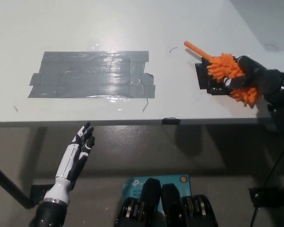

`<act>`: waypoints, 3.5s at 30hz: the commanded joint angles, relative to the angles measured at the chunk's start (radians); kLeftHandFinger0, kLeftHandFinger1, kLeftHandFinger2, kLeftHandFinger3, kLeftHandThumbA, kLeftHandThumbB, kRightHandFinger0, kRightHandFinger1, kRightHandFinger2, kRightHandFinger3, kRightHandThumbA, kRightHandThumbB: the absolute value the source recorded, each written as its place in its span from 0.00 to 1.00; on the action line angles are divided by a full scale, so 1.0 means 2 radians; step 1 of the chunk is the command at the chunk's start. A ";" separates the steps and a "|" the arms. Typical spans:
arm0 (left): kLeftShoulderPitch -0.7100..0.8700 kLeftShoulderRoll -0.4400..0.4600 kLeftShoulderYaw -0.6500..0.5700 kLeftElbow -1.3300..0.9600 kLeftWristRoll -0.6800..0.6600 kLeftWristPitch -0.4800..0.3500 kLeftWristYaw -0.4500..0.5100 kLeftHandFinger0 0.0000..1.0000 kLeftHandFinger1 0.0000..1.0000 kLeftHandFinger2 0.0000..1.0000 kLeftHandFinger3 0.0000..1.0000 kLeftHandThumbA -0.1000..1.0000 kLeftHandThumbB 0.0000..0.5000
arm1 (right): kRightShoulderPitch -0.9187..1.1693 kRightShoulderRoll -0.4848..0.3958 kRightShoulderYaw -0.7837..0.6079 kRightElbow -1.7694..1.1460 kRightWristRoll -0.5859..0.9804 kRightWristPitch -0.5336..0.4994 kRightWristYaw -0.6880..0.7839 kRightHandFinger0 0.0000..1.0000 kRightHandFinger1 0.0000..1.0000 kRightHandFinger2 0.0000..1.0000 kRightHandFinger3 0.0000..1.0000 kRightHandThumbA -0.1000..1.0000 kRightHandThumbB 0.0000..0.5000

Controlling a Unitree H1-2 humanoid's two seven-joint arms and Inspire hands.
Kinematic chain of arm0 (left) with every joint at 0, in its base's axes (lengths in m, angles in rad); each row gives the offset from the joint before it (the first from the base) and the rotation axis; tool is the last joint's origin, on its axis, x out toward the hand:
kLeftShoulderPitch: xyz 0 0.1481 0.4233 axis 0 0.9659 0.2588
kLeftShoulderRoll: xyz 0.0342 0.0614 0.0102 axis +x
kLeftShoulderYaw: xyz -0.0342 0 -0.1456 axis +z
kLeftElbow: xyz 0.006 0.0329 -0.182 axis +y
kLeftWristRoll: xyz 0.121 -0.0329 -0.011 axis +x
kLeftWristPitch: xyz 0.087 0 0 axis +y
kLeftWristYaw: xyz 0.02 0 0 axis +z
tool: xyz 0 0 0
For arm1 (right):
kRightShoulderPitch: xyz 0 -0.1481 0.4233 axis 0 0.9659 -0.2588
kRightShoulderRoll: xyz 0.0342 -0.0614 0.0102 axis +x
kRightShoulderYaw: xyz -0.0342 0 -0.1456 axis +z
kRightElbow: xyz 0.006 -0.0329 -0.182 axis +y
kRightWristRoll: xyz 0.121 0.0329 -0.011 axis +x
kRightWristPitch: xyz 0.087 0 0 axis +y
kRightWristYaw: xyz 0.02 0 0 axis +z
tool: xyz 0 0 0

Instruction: An orange duster is kept infront of the robot in the middle of the table and the robot extends its right arm to grab the duster, picks it up and hands it to a person

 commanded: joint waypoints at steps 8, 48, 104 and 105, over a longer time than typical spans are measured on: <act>-0.009 0.006 0.001 -0.013 -0.008 0.000 -0.005 0.89 1.00 1.00 1.00 0.92 0.22 | 0.014 0.045 -0.222 -0.024 0.214 0.017 0.026 0.09 0.53 0.89 1.00 0.00 0.38; -0.002 0.006 -0.001 -0.020 -0.006 0.000 -0.005 0.86 0.96 1.00 1.00 0.91 0.20 | 0.088 0.186 -0.313 -0.194 0.465 0.105 0.033 0.00 0.40 0.79 1.00 0.00 0.23; 0.007 0.004 -0.002 -0.019 -0.009 -0.004 -0.003 0.84 0.94 1.00 1.00 0.87 0.19 | 0.239 0.146 -0.233 -0.438 0.437 0.041 0.050 1.00 1.00 1.00 1.00 0.84 0.89; 0.007 0.003 -0.002 -0.020 -0.009 -0.003 -0.003 0.84 0.94 1.00 1.00 0.87 0.19 | 0.253 0.142 -0.226 -0.461 0.423 0.030 0.047 1.00 1.00 1.00 1.00 0.88 0.93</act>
